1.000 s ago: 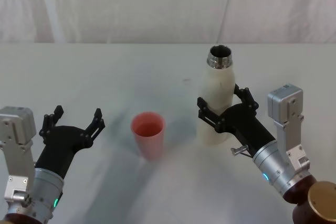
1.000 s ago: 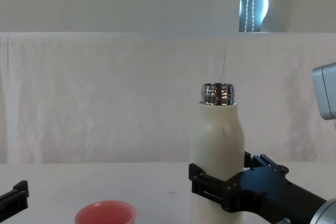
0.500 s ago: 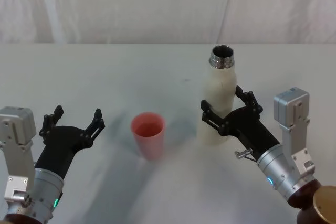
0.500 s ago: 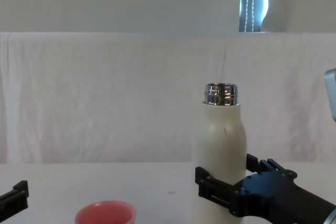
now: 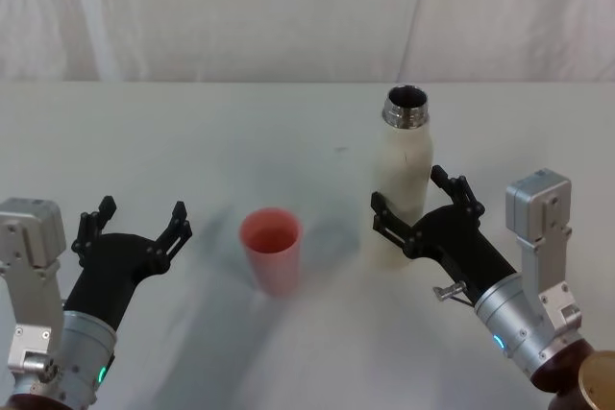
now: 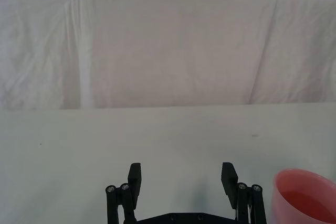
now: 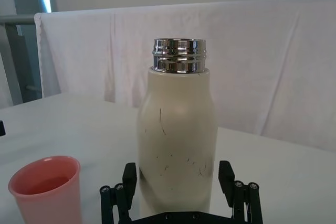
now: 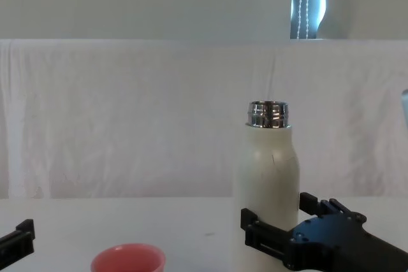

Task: Grasp the thermos with one hand and pour water into the cup lid.

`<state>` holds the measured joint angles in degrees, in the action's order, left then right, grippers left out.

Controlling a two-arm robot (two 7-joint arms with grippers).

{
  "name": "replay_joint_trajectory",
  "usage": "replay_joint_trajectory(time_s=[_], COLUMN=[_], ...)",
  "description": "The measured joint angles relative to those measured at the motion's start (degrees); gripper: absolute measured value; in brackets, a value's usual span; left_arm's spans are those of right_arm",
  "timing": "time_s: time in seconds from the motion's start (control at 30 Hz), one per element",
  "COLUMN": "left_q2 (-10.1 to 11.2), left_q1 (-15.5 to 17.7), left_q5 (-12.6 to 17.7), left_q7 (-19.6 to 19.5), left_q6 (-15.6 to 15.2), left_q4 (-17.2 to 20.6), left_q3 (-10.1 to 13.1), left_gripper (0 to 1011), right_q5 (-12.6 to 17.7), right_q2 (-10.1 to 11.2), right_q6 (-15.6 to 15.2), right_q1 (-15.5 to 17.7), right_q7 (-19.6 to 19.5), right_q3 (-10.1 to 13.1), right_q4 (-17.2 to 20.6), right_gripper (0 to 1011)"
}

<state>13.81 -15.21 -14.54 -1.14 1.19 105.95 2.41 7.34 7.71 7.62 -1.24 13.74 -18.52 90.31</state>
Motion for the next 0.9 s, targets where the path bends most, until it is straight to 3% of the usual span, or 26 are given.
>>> replay_joint_trajectory(time_s=[0.9], left_q2=[0.0], left_q1=[0.0], left_q5=[0.0], left_q7=[0.0], left_q6=[0.0], left_q4=[0.0], left_q3=[0.0], left_gripper=[1001], right_q5=[-0.2], right_q2=[1.6], right_q6=[-0.3], right_q1=[3.8], right_q7=[-0.4], right_q3=[0.8], right_q4=[2.9], right_gripper=[1003])
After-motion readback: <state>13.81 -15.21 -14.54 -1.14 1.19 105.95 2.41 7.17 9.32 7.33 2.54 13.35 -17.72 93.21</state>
